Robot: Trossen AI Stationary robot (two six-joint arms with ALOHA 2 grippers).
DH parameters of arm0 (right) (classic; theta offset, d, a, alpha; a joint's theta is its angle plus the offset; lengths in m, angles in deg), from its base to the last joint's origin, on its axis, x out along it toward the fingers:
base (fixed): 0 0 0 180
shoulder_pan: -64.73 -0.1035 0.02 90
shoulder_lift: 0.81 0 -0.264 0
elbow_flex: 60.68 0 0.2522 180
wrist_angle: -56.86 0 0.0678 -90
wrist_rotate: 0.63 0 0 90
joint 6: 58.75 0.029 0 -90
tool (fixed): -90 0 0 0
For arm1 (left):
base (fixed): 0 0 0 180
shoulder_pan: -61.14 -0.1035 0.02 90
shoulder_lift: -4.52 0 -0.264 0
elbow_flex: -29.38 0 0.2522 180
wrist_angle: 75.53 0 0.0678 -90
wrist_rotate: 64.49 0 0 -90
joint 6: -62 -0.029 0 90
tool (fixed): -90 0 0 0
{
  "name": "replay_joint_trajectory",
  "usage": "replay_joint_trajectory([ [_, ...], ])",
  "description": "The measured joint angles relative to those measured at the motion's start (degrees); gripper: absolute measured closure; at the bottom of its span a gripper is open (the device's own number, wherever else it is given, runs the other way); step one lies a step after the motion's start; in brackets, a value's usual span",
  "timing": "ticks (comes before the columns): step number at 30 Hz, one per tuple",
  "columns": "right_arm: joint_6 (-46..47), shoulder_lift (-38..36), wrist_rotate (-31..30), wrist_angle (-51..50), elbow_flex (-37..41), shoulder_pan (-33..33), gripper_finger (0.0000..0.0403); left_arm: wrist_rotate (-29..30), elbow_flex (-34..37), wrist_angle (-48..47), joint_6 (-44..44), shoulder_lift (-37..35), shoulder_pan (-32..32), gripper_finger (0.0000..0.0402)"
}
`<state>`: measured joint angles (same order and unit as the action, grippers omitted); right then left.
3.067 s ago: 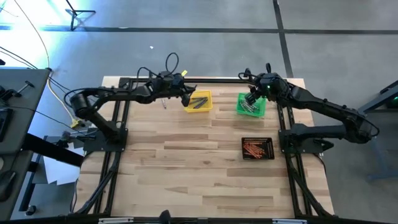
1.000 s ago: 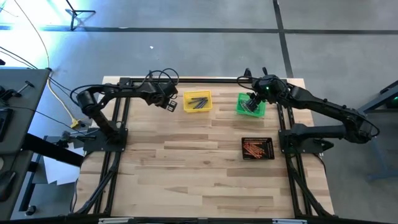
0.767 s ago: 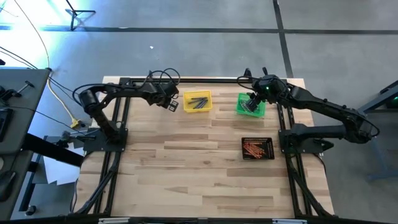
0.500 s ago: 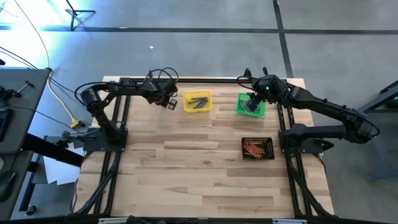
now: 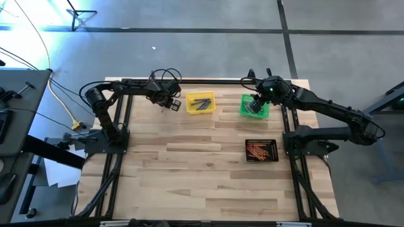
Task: Sort crayons
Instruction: Put the gray crayon into the green basket
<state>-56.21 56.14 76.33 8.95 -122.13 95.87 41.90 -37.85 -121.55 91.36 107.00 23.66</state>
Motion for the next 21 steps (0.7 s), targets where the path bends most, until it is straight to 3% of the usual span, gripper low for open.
replay_joint_trajectory([
  [8,0.0,0.0,0.0,0.0,0.0,0.0,0.0265,-4.5,-0.2,-2.6,-4.5,0.0,-0.2,0.0392],
  [16,0.0,0.0,0.3,0.1,0.0,0.0,0.0265,-9.0,-1.8,-5.6,-11.5,-2.7,-0.8,0.0399],
  [21,1.7,0.0,7.7,-0.5,-1.0,0.0,0.0265,-13.4,-6.5,-5.6,-16.4,-8.2,-0.4,0.0401],
])
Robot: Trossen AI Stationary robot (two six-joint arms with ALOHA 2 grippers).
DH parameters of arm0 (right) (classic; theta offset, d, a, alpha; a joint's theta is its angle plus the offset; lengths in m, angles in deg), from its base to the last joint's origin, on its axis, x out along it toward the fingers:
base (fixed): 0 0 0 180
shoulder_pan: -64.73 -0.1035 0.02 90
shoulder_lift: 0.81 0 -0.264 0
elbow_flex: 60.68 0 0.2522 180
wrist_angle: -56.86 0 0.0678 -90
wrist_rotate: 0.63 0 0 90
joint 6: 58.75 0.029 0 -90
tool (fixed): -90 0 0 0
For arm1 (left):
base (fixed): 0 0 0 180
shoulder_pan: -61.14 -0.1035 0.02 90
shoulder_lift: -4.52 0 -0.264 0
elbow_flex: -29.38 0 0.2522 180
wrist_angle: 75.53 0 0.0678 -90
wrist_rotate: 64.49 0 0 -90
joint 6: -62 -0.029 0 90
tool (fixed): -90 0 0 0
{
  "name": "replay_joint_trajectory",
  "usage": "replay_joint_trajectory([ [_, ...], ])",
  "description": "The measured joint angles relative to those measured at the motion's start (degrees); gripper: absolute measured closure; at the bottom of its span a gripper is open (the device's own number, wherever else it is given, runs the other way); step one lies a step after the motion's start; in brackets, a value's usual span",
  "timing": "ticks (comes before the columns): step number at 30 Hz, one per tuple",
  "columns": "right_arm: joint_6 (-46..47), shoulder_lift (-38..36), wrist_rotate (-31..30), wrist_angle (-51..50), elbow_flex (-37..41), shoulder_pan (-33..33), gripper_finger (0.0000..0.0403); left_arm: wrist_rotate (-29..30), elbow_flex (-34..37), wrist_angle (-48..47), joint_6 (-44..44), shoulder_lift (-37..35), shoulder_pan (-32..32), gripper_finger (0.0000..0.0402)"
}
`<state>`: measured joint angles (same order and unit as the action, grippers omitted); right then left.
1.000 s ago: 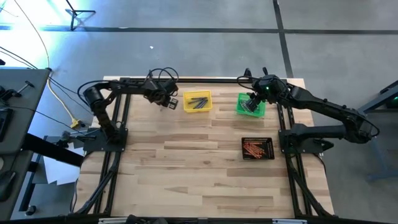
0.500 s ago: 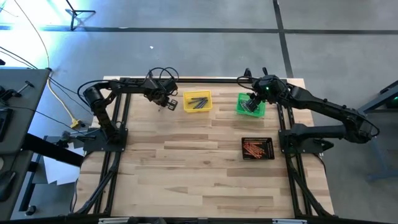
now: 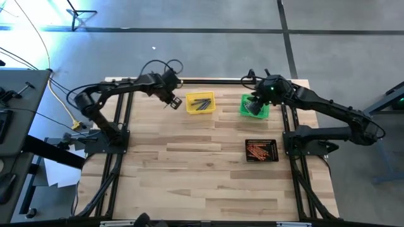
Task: Sort crayons
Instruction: Put the gray crayon into the green basket
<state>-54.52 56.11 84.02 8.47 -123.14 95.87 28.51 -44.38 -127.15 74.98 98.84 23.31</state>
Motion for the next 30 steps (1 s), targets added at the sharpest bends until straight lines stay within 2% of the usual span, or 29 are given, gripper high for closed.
replay_joint_trajectory([
  [3,1.5,0.0,5.1,1.8,-0.4,-0.1,0.0265,-1.2,-1.6,0.5,-2.7,-3.1,0.8,0.0401],
  [8,3.2,0.0,10.9,12.3,2.9,-0.1,0.0265,-4.0,-2.7,14.4,-8.1,-9.2,3.8,0.0401],
  [14,6.4,0.1,16.5,31.7,13.8,0.0,0.0265,-16.3,-2.9,35.6,-11.1,-11.3,7.7,0.0401],
  [17,9.1,0.1,19.3,43.0,19.1,0.0,0.0265,-19.8,-2.7,44.0,-11.2,-9.8,10.0,0.0401],
  [20,11.7,0.1,19.4,51.6,23.0,0.0,0.0265,-21.7,-2.8,51.4,-11.2,-7.8,11.8,0.0401],
  [26,13.6,0.1,19.3,54.9,24.4,-0.1,0.0265,-22.4,-2.8,66.5,-9.1,-0.8,14.2,0.0401],
  [30,13.6,0.1,19.4,57.7,24.4,-0.8,0.0265,-25.0,-2.8,77.1,-4.9,4.0,14.4,0.0401],
])
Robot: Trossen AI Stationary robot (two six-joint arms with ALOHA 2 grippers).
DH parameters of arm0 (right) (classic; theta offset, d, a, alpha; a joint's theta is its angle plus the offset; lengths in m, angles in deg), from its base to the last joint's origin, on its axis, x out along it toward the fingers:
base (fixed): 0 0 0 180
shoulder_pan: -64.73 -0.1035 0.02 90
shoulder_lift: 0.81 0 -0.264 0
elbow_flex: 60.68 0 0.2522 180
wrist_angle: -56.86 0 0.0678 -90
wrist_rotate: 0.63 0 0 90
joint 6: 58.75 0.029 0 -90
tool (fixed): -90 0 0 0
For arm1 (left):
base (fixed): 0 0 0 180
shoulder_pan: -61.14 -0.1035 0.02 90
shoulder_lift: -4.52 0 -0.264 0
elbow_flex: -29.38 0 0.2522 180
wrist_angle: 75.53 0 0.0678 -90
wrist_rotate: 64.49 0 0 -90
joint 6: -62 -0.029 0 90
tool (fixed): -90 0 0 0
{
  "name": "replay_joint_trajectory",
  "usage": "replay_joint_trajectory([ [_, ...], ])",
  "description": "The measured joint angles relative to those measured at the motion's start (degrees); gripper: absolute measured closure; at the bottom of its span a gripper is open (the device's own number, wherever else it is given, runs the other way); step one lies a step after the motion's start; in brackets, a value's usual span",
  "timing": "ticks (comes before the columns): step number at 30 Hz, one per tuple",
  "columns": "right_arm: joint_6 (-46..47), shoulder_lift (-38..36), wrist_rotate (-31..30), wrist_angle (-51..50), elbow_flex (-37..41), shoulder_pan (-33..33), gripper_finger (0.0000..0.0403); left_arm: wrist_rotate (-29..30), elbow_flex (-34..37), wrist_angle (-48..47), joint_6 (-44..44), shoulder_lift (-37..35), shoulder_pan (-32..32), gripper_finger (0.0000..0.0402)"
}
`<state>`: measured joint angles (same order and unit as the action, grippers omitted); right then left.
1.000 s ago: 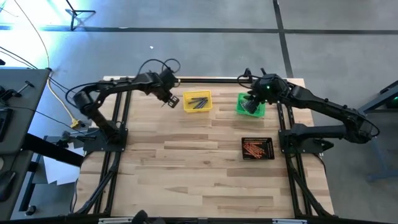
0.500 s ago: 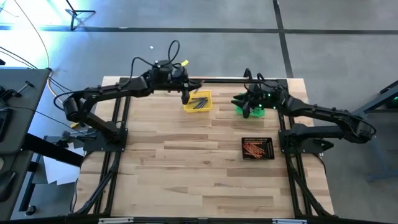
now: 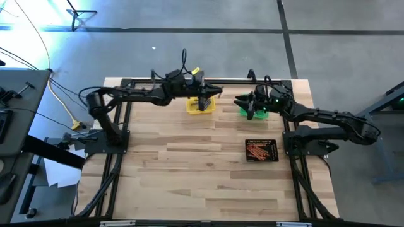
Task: Sort crayons
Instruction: Put the gray crayon into the green basket
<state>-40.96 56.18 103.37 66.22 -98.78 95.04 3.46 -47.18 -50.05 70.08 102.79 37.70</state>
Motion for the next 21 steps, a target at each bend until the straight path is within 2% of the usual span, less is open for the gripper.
replay_joint_trajectory([
  [3,-0.1,0.0,0.1,0.6,0.0,-0.6,0.0265,-0.3,-0.9,5.2,2.8,3.3,0.0,0.0401],
  [11,-0.1,0.0,0.1,1.6,0.0,-1.6,0.0265,-4.8,-9.0,5.4,5.3,10.7,0.9,0.0401],
  [21,-2.5,0.0,-0.5,6.2,0.0,-3.1,0.0265,-4.0,-12.5,2.2,4.2,12.6,2.7,0.0401],
])
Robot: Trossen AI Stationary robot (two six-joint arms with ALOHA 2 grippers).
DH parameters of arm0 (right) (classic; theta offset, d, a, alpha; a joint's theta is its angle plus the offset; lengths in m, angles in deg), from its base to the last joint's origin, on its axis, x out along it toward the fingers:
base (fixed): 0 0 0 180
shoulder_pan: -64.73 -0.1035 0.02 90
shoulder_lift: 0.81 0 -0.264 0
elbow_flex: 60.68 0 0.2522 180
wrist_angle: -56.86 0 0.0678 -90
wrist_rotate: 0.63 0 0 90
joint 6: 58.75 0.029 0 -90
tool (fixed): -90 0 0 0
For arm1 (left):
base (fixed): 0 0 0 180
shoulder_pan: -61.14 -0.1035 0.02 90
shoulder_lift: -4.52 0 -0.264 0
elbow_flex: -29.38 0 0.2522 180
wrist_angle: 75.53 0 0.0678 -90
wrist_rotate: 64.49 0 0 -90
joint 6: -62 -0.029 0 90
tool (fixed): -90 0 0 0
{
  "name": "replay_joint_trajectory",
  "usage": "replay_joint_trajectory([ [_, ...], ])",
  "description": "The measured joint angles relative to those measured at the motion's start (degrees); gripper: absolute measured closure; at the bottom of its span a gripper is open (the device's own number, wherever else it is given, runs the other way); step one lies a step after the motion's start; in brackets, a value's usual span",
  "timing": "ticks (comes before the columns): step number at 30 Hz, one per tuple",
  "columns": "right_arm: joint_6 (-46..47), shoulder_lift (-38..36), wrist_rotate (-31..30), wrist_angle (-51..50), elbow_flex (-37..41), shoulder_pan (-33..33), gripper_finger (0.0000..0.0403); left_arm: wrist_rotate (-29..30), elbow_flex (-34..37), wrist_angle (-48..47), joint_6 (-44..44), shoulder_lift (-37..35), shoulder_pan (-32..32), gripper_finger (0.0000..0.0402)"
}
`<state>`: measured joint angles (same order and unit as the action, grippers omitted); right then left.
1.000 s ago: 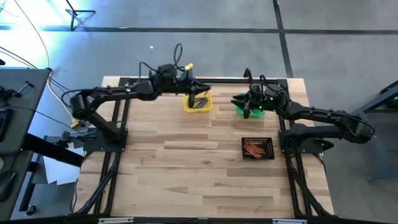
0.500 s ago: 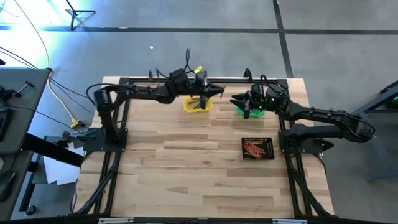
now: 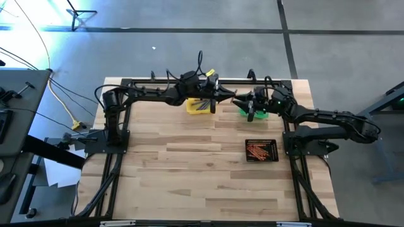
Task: Sort crayons
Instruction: Put the gray crayon into the green basket
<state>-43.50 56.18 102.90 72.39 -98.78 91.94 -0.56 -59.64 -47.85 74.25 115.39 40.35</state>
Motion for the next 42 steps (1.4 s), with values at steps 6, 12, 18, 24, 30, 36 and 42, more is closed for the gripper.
replay_joint_trajectory([
  [6,-0.3,0.0,0.0,2.4,0.0,0.0,0.0265,1.2,0.0,0.0,-0.3,0.0,0.6,0.0401],
  [12,-0.2,0.0,0.1,3.8,-0.2,0.0,0.0265,1.3,-0.7,-0.2,-0.4,0.0,1.1,0.0401],
  [18,-2.0,0.5,-0.1,3.6,-2.5,-1.8,0.0265,1.2,-1.2,-0.1,-0.4,0.0,1.5,0.0401],
  [24,-3.5,3.9,-0.2,3.0,-5.2,-2.6,0.0265,1.4,-1.3,0.1,-0.4,0.0,1.6,0.0401],
  [30,-3.7,7.1,-1.2,2.9,-7.2,-2.5,0.0290,1.5,-1.3,-0.7,-0.4,0.0,1.9,0.0401],
  [36,-4.1,6.9,-1.4,-0.3,-8.9,-2.5,0.0391,2.2,-1.3,-1.2,-0.5,0.0,1.8,0.0397],
  [42,-7.0,5.0,-7.8,-14.0,-13.4,-2.2,0.0398,2.7,-1.3,-2.4,-1.3,0.0,1.3,0.0358],
])
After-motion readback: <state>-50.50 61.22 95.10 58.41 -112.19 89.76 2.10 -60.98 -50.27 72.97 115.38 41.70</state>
